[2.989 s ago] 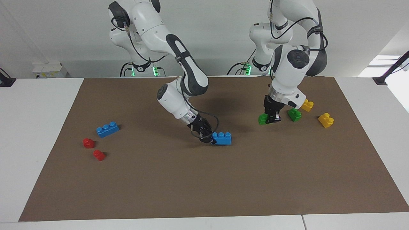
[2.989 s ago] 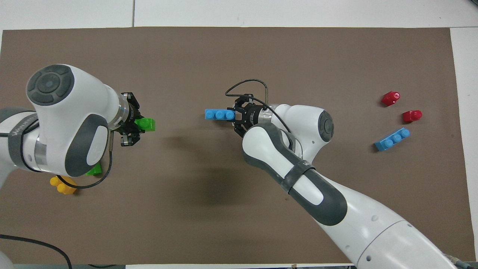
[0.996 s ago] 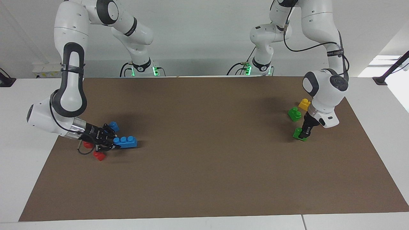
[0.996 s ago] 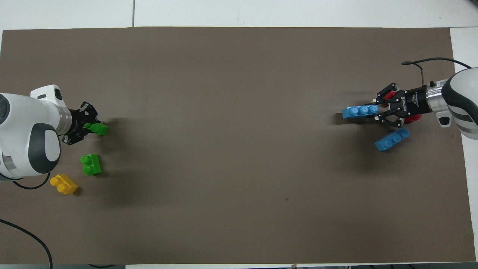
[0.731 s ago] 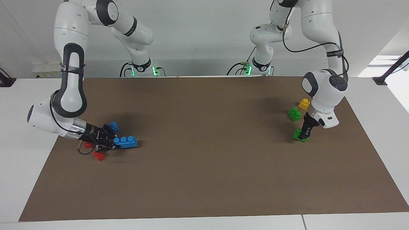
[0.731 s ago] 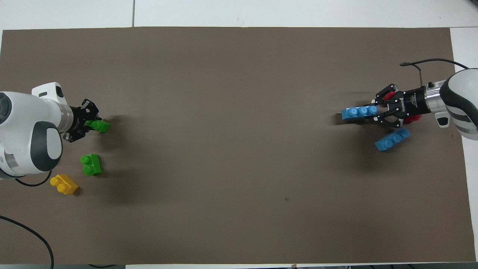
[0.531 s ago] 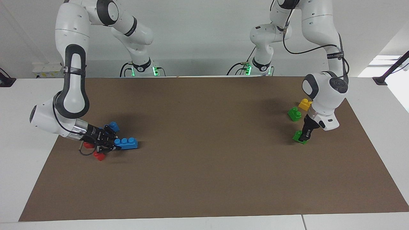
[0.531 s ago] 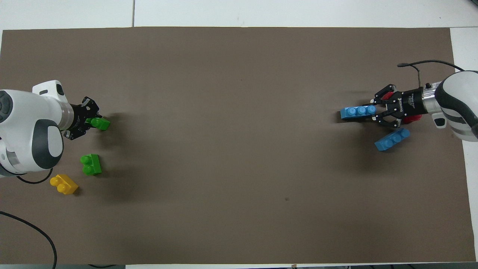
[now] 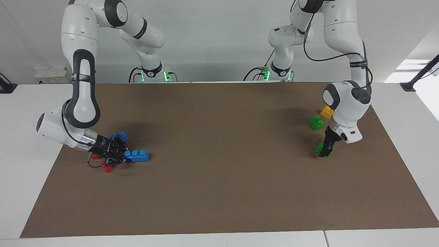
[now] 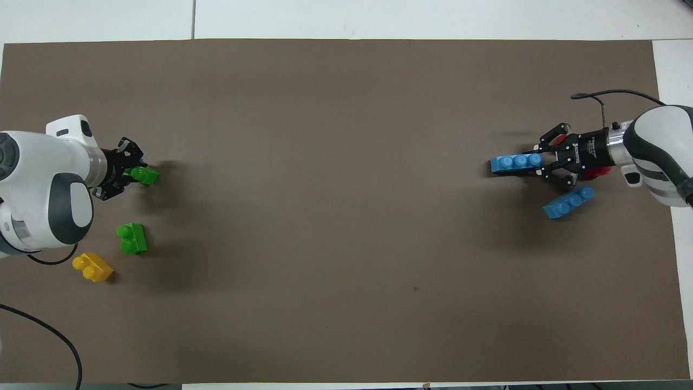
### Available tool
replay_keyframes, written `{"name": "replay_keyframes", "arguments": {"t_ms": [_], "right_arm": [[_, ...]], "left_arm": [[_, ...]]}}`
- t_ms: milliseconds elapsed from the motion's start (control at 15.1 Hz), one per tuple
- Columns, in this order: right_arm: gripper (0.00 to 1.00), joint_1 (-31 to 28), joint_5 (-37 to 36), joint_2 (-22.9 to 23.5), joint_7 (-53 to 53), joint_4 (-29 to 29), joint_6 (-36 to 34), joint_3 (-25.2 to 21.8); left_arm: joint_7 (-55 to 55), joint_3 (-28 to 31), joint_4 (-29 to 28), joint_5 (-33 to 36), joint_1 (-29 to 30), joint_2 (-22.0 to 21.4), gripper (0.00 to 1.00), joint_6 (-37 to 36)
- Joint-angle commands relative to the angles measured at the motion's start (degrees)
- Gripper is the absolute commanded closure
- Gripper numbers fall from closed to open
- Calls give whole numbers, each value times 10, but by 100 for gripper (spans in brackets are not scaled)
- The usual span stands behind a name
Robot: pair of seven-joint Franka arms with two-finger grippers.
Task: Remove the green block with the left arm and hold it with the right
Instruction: 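Set down the green block while the right gripper sets down the blue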
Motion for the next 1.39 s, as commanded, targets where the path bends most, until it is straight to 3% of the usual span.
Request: {"name": "replay_keyframes", "arguments": {"t_ms": [0,66,133,199,465,598,731,863,1063,1328], "right_arm": [[100,1,-11,-3,-15,-7,13,5],[80,1,-11,-3,-19,-6,13,5],[51,1,-8,-3,-20,-4,12,5],[43,1,-5,-2,-17,0,12,5],[35,5,-4,-2,-18,3,12,7],[18,12,-3,-1,-19,12,13,6],[9,11,-4,-2,-14,28,5,6],[9,13,-4,-7,0,47,-4,6],[10,20,-14,-31,16,64,-7,6],[10,23,-71,-59,12,87,-15,8]], "left_arm": [[9,1,2,-8,0,-5,0,-5],[9,0,4,-7,1,-10,0,-18],[9,1,4,-7,1,-18,0,-28],[9,1,6,-7,1,-28,0,-43],[8,1,29,-7,-4,-77,0,-128],[9,0,44,-6,-5,-103,0,-162],[9,-2,68,0,-6,-119,0,-199],[24,-2,115,6,-17,-120,0,-258],[138,-1,163,17,-24,-125,0,-332],[327,-2,175,31,-24,-153,0,-390]]}}
